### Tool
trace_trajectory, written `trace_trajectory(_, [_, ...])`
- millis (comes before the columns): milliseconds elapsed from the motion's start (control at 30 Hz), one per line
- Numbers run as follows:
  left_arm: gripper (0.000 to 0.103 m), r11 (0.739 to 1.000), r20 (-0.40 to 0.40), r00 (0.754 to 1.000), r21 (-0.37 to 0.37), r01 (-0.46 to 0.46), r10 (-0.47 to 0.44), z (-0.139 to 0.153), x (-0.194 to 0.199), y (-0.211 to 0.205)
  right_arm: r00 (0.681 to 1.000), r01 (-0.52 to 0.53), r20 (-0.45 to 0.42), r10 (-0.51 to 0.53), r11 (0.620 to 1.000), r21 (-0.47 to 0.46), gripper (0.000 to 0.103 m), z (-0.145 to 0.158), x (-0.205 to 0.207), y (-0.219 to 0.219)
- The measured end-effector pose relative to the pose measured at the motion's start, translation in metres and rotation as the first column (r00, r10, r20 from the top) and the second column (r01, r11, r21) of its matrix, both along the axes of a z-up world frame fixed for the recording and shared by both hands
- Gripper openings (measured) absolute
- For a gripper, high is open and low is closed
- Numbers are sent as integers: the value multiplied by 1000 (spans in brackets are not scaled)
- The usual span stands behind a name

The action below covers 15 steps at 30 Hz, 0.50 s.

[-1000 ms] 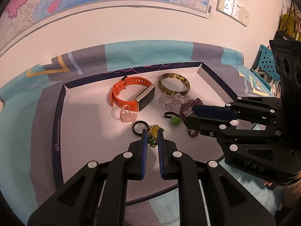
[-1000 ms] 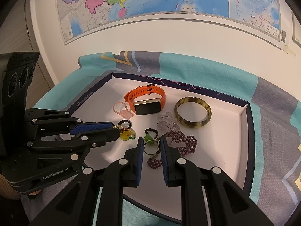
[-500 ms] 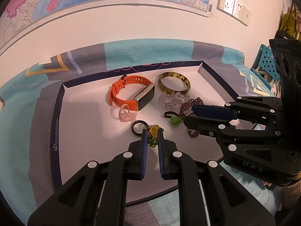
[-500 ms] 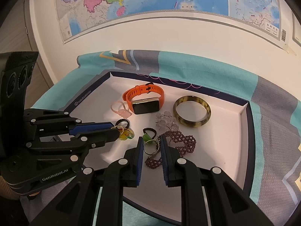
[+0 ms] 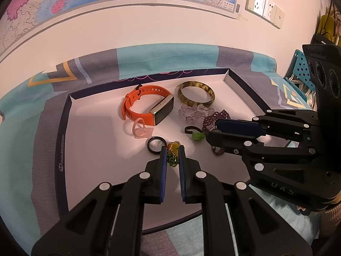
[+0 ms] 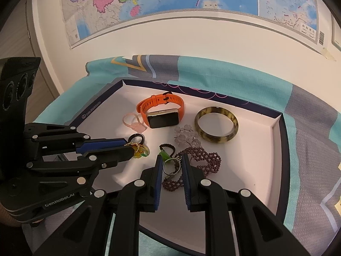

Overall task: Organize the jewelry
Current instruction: 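Lower gold ring with left tool beside black ring while right tool lowers silver ring, then open left tool releasing gold ring while right tool releases silver ring in box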

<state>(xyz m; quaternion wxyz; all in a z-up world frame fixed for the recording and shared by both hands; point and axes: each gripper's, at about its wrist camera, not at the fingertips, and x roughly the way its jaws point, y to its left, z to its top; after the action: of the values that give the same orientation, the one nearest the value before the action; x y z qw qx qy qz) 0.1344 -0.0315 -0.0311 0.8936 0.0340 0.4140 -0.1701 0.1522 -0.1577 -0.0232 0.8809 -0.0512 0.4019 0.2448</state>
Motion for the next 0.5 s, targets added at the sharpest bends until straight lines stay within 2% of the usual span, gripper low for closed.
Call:
trace_trajectory(400, [13, 1000, -23, 1000, -11, 9, -9, -7, 3, -2, 1000, 16, -9, -16, 1000, -6, 17, -5, 4, -1])
trace_trajectory(500, [23, 1000, -22, 1000, -16, 12, -12, -6, 0, -1, 1000, 22, -7, -22, 1000, -1, 17, -4, 5, -2])
